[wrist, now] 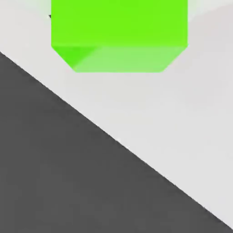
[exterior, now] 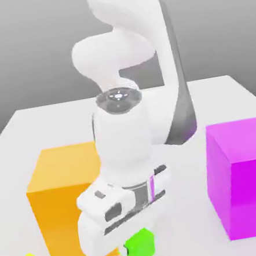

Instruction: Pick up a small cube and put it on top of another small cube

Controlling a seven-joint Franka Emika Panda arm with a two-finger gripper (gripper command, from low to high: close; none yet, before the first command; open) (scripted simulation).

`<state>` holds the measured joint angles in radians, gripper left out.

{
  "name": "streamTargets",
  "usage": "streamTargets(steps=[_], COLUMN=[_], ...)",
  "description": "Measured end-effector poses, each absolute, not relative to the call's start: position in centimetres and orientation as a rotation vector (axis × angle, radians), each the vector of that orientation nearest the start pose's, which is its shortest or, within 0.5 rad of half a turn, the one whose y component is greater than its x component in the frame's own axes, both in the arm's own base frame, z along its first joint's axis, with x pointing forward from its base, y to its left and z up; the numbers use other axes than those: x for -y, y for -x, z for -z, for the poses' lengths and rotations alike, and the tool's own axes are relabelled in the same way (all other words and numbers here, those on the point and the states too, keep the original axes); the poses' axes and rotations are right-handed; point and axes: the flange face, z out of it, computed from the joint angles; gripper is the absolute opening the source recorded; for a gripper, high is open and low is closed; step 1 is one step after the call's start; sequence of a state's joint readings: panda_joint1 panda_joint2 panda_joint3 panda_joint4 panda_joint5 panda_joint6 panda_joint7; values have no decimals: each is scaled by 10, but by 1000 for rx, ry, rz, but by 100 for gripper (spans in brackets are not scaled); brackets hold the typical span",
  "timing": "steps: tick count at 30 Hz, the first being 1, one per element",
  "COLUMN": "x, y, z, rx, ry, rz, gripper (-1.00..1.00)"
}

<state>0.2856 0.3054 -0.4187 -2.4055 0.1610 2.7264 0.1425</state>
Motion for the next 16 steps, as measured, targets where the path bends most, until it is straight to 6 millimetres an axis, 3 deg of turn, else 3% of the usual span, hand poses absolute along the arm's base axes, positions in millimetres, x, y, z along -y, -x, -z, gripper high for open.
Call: streamTargets(steps=[3,6,9,10,16], x=[150,223,243,244,245], y=[-492,-471,-466,-465,-464], z=[-220,-234,-203,-189,-182], rx=[-1036,-1399,-1498,-1507,-1512], ry=[3007,2822,2761,2756,2754], rz=[60,14,3,1,1], gripper=[-100,-100,-100,100,100])
